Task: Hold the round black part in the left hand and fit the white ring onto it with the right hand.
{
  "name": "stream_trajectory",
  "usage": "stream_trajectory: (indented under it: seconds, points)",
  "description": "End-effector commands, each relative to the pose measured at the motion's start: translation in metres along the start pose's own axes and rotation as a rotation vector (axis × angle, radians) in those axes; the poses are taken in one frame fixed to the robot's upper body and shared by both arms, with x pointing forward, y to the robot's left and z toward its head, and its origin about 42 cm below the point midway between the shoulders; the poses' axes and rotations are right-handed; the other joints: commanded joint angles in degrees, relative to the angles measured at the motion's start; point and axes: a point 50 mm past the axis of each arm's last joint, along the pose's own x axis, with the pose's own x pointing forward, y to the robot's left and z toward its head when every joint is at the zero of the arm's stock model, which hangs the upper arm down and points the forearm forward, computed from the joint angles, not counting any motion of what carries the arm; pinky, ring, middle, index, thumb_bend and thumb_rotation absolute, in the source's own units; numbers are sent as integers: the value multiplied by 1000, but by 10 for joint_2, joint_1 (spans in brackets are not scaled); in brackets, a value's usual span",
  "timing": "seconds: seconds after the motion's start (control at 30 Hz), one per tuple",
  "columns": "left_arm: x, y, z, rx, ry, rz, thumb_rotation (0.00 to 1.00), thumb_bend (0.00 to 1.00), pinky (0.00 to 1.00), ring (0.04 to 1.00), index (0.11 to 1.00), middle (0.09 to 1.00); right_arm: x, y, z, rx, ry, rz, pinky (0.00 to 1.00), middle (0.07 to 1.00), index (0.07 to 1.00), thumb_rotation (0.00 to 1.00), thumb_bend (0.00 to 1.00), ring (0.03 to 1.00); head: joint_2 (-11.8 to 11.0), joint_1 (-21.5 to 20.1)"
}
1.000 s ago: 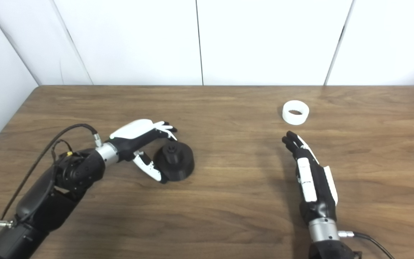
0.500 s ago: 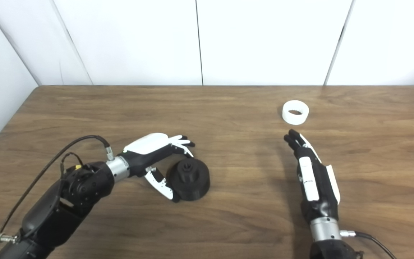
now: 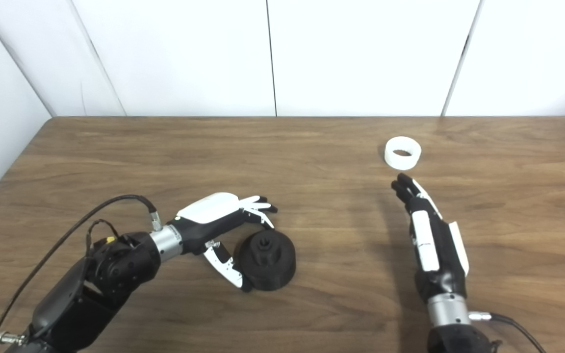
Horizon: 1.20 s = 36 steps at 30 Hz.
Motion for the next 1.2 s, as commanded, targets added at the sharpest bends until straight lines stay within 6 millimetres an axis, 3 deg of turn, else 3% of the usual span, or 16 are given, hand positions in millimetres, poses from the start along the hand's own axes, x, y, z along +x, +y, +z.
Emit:
stream_trajectory:
  seconds: [0.0,0.1,0.2,0.37,0.53,0.9,1.17]
  points:
    - [-1,8,4,32,-19,5,278,832,942,1000,641,947,16,-19,25,-86,-81,0,869,851,808,730,512,866,0,0]
    - [-2,8,3,28,-19,8,271,835,943,1000,640,944,43,-32,44,-240,-121,-48,800,820,752,574,608,837,0,-1]
    - [-2,8,2,28,-21,7,274,834,939,1000,640,944,77,-41,63,-381,-150,-76,865,845,745,475,672,874,0,-2]
    - [-2,7,3,23,-26,4,255,833,930,1000,639,947,135,-51,86,-563,-151,-67,859,888,743,376,737,898,-1,-7]
    - [0,7,6,23,-25,-1,248,830,925,1000,639,949,180,-56,91,-682,-99,-8,849,897,752,353,783,914,-2,-8]
    - [2,7,9,20,-25,-6,232,827,927,1000,641,953,226,-50,75,-875,5,106,801,875,738,324,838,919,0,-6]
    - [3,6,7,15,-26,-2,246,828,935,1000,639,949,241,-49,70,-980,74,165,804,893,730,335,863,937,-1,-9]
